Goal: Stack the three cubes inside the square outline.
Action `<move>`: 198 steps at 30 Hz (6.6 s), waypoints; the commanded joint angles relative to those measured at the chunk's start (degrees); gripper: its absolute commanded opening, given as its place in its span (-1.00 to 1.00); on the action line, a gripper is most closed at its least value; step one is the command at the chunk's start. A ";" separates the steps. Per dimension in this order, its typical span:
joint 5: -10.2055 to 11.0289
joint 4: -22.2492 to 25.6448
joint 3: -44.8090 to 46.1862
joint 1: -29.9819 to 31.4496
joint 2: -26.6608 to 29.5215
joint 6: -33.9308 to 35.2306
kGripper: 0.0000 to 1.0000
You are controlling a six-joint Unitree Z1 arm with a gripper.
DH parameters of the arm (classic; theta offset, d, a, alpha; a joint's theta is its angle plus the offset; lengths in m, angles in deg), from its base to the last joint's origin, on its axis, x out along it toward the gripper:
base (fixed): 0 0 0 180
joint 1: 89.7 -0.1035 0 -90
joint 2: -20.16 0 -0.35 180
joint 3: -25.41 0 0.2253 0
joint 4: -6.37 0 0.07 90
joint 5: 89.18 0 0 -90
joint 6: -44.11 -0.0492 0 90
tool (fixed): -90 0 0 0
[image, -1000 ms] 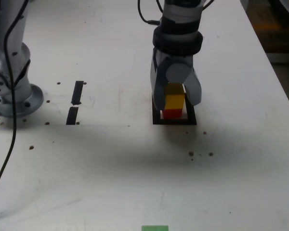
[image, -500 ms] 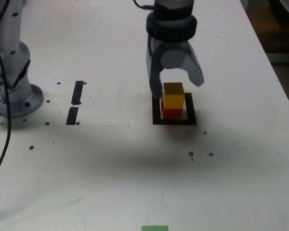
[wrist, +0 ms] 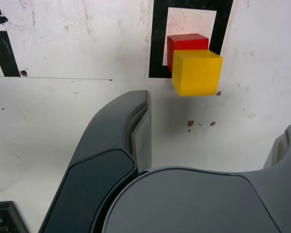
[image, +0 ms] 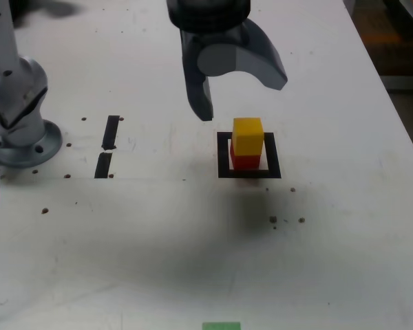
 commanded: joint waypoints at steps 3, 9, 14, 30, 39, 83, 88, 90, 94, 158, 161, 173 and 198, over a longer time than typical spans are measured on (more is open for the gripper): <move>3.01 -1.56 -1.11 5.40 0.07 2.77 0.99; 3.89 -1.38 -2.59 11.01 -1.24 5.53 0.99; 3.79 1.18 -6.47 15.71 -3.62 8.79 0.99; -0.22 2.15 -17.77 25.94 -16.30 20.16 0.98; -3.49 2.08 -17.69 30.27 -18.14 25.61 0.98; -12.67 -10.95 -13.63 31.62 -29.00 28.72 0.77; -13.12 -11.62 -12.69 31.48 -29.12 28.63 0.60; -13.13 -12.04 -12.39 31.45 -29.22 28.63 0.47; -12.14 -13.29 -12.08 31.45 -29.46 28.63 0.15; -5.99 17.15 -11.63 2.56 -3.55 -5.44 -0.74; -6.73 16.77 -11.80 0.65 -4.62 -7.82 -0.74; -7.60 12.50 -12.89 -5.42 -9.34 -15.14 -0.74; -9.56 3.16 -8.80 -10.44 -12.26 -19.56 -0.72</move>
